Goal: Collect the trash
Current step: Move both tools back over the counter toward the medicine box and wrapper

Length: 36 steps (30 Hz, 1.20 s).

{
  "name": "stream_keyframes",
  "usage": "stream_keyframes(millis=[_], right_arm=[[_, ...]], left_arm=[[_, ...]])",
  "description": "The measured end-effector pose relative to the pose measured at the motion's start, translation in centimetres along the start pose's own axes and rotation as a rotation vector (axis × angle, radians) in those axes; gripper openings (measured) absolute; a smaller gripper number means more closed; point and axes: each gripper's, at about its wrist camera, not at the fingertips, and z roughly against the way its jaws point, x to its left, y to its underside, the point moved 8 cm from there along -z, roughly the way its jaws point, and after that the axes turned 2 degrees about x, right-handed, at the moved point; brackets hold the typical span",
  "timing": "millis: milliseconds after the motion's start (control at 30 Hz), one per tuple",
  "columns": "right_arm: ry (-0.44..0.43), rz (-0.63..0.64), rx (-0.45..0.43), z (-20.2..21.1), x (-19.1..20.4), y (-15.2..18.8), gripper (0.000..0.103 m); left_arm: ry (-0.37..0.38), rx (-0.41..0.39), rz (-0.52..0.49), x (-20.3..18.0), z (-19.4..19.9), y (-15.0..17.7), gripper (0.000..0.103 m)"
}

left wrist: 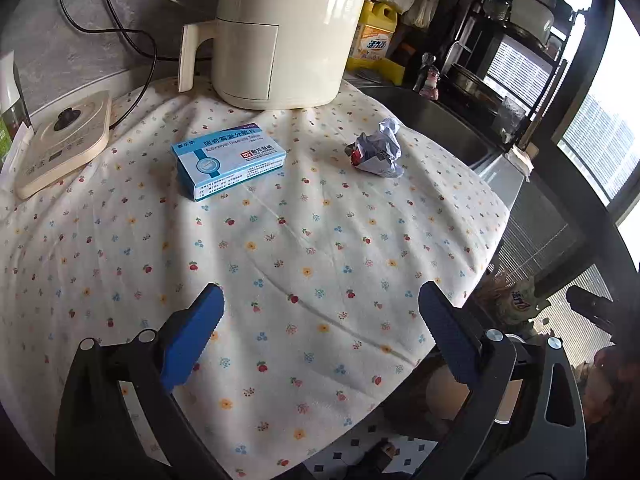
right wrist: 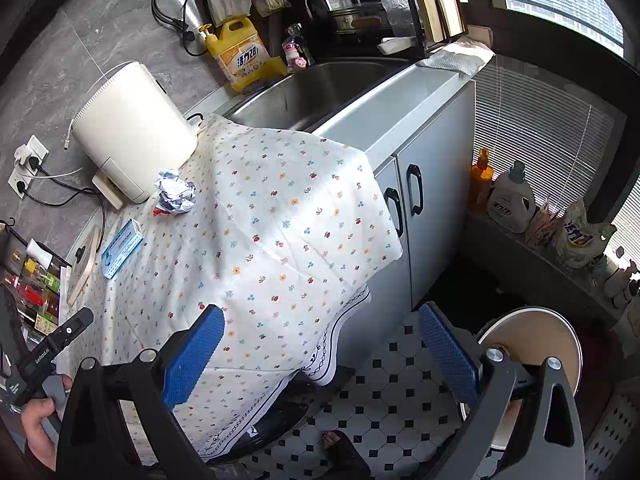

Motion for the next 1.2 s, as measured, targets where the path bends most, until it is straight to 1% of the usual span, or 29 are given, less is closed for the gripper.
stream_keyframes(millis=[167,267,467,633,800,900,1067,1200], right_arm=[[0.006,0.0,-0.017,-1.2,3.1,-0.1,0.095],[0.016,-0.015,-0.031,-1.9,4.6,-0.1,0.095],[0.045,-0.062,-0.042,-2.9,6.4,0.4,0.095],[0.081,-0.103,-0.045,-3.4,6.7,0.6,0.095],[0.112,-0.115,-0.055,-3.5,6.9,0.4,0.095],[0.13,-0.116,-0.06,-3.3,6.9,0.4,0.095],[0.159,-0.122,-0.056,-3.2,6.7,0.4,0.095],[0.17,-0.119,-0.047,-3.5,6.7,0.2,0.095]], left_arm=[[0.003,-0.01,-0.032,3.0,-1.0,-2.3,0.097],[0.02,-0.006,-0.054,4.4,-1.9,-3.5,0.097],[0.047,-0.005,-0.1,6.7,-3.6,-6.4,0.097],[0.056,-0.008,-0.124,8.4,-5.2,-9.0,0.097],[0.068,-0.007,-0.144,8.9,-7.0,-10.7,0.097],[0.064,-0.002,-0.18,8.9,-8.4,-11.3,0.097],[0.081,0.018,-0.221,8.4,-10.5,-11.6,0.097],[0.086,0.048,-0.227,8.0,-11.6,-11.1,0.097]])
